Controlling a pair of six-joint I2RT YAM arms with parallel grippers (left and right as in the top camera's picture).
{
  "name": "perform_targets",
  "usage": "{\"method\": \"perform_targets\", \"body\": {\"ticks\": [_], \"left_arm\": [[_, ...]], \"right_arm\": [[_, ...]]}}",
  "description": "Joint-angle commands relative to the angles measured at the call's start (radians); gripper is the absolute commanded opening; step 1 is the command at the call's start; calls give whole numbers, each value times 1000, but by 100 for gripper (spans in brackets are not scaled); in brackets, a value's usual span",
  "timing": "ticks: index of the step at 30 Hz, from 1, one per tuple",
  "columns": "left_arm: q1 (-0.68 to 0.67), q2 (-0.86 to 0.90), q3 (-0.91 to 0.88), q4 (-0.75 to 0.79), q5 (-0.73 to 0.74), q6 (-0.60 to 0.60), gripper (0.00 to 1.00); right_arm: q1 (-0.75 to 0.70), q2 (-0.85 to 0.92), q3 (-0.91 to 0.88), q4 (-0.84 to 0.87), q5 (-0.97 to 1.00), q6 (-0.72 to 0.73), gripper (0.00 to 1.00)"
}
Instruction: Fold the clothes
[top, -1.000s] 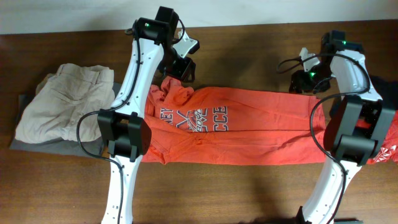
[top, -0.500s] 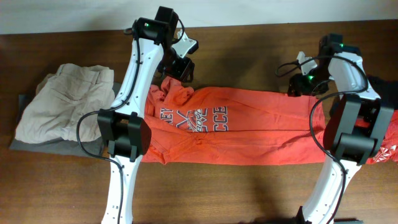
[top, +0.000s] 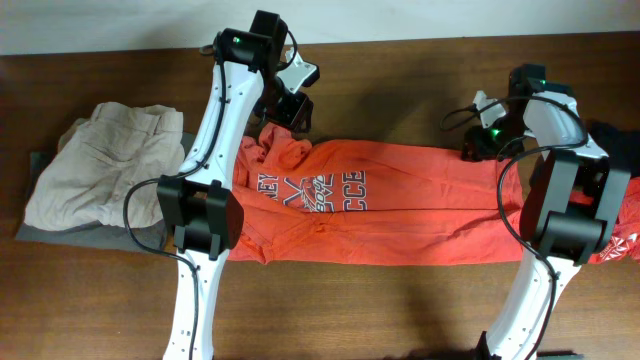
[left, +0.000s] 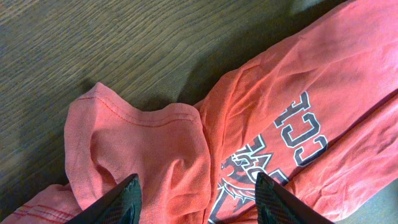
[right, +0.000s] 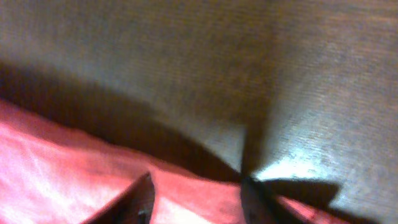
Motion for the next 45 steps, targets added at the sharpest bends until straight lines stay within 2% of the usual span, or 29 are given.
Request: {"method": "perform_targets", "body": {"ticks": [1,3,7,19,31,32,33,34,37,42,45], "left_arm": [[5,-19,10,-1,-8,13,59],[7,-19,10,-1,-8,13,58],[10,-19,10,-4,-8,13,59],[10,-19,10,-5,-34,13,58],[10,-19,10,-5,-35,13,58],[10,-19,10,-5,-34,13,58],[10,-19,10,-5,-34,13,59],[10,-19,10,-4,-34,13,58],[10,-19,10,-5,-34,12,59],[10,-23,11,-13,-21,-23,58],[14,-44,11,-13,-22,-49,58]], "right_arm": [[3,10,-11,-24,-6,21,30],[3,9,-5,-43,-6,37,22],[3,-12,-3,-68,-6,79,14],[3,-177,6,-64,2,135,15],[5,-180,6,-227,8,238,14],[4,-180,6,-220,23,239,15],[4,-179,5,-206,42,248,22],[1,-177,5,-192,66,280,34],[-23,-174,5,-168,105,391,47],[-125,-174,6,-166,76,450,53],[-187,-172,5,-166,-11,365,55]]}}
